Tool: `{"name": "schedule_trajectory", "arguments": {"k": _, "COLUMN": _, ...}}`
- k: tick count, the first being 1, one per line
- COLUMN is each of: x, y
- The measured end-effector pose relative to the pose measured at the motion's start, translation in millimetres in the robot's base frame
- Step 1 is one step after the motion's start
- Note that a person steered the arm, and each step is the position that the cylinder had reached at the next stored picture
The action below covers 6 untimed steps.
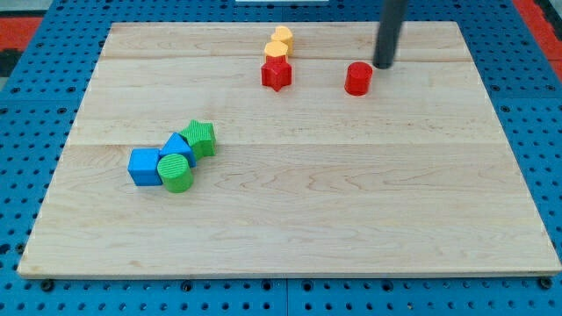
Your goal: Move the red circle below the red star
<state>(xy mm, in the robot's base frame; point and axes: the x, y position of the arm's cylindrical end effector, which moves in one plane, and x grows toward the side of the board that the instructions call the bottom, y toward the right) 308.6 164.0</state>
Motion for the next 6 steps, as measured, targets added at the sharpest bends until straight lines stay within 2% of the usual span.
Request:
{"name": "schedule_trajectory", "arguments": {"k": 2, "x": 54, "y": -72}}
{"name": "schedule_trajectory", "arguments": {"k": 3, "x": 44, "y": -37}}
{"name": "schedule_trajectory", "arguments": {"k": 4, "x": 7, "y": -55}}
{"name": "schedule_trajectory", "arguments": {"k": 5, "x": 7, "y": -45}}
{"name": "schedule_trajectory", "arguments": {"k": 6, "x": 32, "y": -117}}
